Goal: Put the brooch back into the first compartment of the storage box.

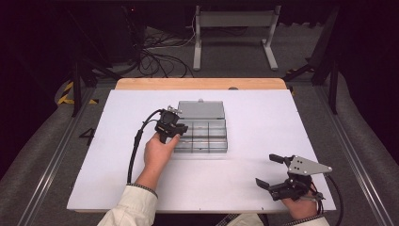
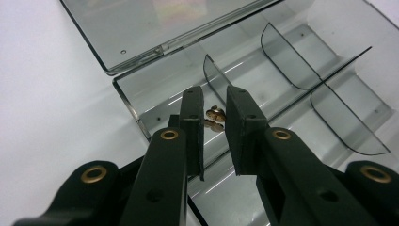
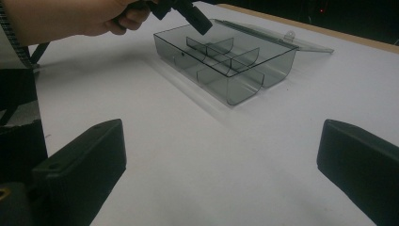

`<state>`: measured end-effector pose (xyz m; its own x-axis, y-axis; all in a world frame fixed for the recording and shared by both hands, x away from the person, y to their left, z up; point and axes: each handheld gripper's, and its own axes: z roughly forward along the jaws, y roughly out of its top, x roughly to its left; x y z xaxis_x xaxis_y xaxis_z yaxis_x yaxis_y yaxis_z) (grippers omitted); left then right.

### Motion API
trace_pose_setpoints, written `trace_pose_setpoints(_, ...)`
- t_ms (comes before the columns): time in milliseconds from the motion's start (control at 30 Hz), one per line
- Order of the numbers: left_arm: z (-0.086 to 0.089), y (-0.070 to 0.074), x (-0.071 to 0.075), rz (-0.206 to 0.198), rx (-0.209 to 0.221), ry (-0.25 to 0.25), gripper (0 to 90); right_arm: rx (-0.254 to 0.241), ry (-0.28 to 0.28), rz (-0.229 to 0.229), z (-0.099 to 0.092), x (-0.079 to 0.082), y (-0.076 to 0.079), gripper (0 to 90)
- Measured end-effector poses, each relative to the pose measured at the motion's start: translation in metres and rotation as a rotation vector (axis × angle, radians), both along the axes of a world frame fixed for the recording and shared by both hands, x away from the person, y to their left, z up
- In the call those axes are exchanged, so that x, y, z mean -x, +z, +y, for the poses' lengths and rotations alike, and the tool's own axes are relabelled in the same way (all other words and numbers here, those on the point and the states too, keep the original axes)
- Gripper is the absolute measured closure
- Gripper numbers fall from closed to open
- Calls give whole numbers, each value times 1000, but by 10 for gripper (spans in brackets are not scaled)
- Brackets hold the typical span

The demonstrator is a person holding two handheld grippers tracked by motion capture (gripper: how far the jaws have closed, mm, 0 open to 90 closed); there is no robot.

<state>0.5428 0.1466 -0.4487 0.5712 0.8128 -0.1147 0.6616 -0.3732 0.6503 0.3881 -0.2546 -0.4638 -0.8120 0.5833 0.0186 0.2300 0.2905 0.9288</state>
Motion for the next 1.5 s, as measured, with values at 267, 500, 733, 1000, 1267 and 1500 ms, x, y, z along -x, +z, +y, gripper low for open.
trace_pose_setpoints(267,-4,-2,0,11,-32,-6,772,-1,1,0,0,0,0,25)
trace_pose_setpoints(500,-4,-1,0,-6,-39,0,732,-1,0,0,0,0,0,25)
trace_pose_setpoints(733,-4,6,5,-52,-23,5,575,-3,-1,-1,0,0,0,25)
trace_pose_setpoints(1000,-1,22,17,-113,4,-10,454,0,5,1,2,-2,0,25)
trace_pose_setpoints(1267,1,33,27,-145,43,-22,401,2,1,2,2,-2,0,25)
trace_pose_setpoints(1500,1,38,34,-158,48,-36,372,-2,-1,1,1,-1,0,25)
